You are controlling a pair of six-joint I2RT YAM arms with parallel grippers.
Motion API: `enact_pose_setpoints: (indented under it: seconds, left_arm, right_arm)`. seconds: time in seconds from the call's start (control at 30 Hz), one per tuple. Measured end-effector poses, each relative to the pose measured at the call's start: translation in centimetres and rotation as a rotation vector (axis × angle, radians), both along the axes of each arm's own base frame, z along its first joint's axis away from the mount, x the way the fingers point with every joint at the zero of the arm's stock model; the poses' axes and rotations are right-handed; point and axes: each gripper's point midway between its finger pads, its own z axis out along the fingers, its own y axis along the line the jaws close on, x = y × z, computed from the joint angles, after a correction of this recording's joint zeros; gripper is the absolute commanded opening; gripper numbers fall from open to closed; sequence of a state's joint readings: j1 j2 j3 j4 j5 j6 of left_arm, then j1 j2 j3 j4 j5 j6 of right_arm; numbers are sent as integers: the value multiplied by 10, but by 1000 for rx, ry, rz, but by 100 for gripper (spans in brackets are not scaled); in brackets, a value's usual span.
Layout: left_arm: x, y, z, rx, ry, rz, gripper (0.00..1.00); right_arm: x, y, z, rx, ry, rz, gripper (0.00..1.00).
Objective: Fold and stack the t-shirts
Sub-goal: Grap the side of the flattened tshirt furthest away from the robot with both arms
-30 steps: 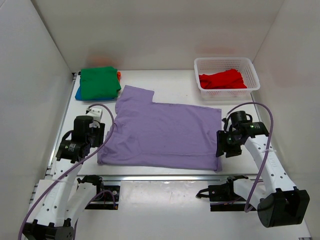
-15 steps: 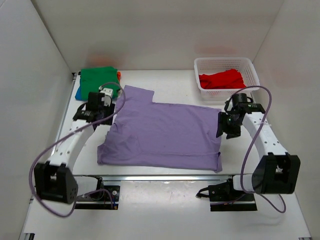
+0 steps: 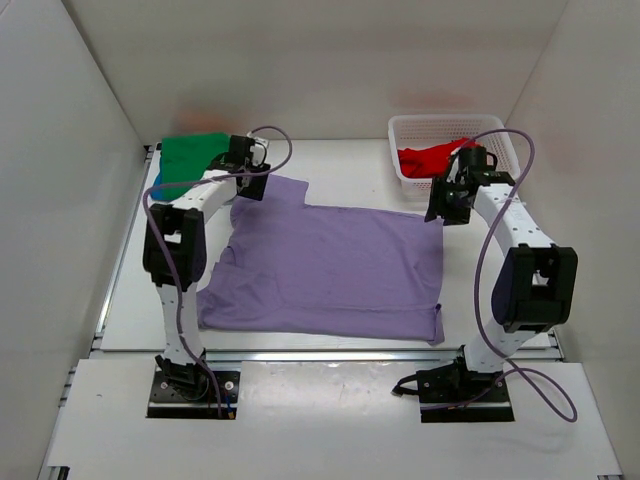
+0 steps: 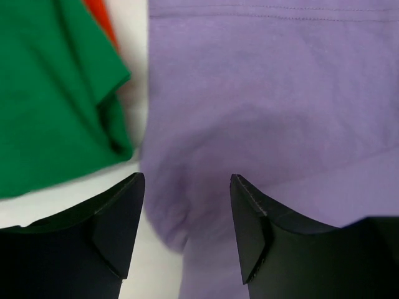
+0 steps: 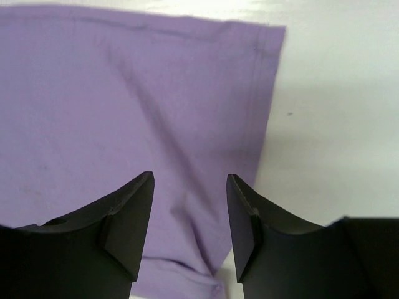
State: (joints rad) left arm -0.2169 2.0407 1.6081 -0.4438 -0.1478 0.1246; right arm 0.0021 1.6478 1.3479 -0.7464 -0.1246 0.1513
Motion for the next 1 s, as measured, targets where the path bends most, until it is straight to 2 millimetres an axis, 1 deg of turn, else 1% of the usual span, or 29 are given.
enact_pose_setpoints:
  seconds: [0.07, 0.17, 0.23, 0.33, 0.37, 0.53, 0.63, 0.77, 0.87, 0.9, 0.93, 1.0]
  left_arm:
    - [6, -4, -20, -1, 36, -1, 70]
    - [12, -6, -42, -1, 75, 8, 73]
    - [17, -6, -53, -3, 88, 17, 74]
    - [20, -5, -64, -7, 105, 31, 75]
    - [21, -5, -65, -11, 109, 38, 75]
    - [35, 4, -53, -30, 83, 65, 76]
    - [37, 7, -49, -41, 80, 71, 77]
    - [34, 10, -52, -51, 98, 71, 76]
    - [32, 9, -54, -57, 116, 62, 75]
    - [31, 9, -55, -57, 120, 58, 74]
    - [31, 8, -56, -57, 123, 54, 73]
    - [30, 8, -59, -56, 134, 46, 69]
  right_arm:
    - [8, -6, -4, 2, -9, -18, 47]
    - [15, -12, -13, 4, -2, -38, 48]
    - [18, -16, -21, 3, 8, -47, 47]
    - [20, -16, -31, 3, 26, -48, 47]
    - [21, -16, -34, 4, 32, -48, 47]
    - [25, -17, -40, 4, 33, -52, 47]
    - [30, -20, -47, -6, 35, -71, 47]
    - [35, -24, -60, -22, 52, -101, 48]
    - [38, -27, -73, -47, 69, -128, 49]
    - [40, -29, -77, -54, 71, -138, 53]
    - [42, -30, -82, -58, 72, -152, 52]
    - [46, -32, -88, -65, 70, -172, 54]
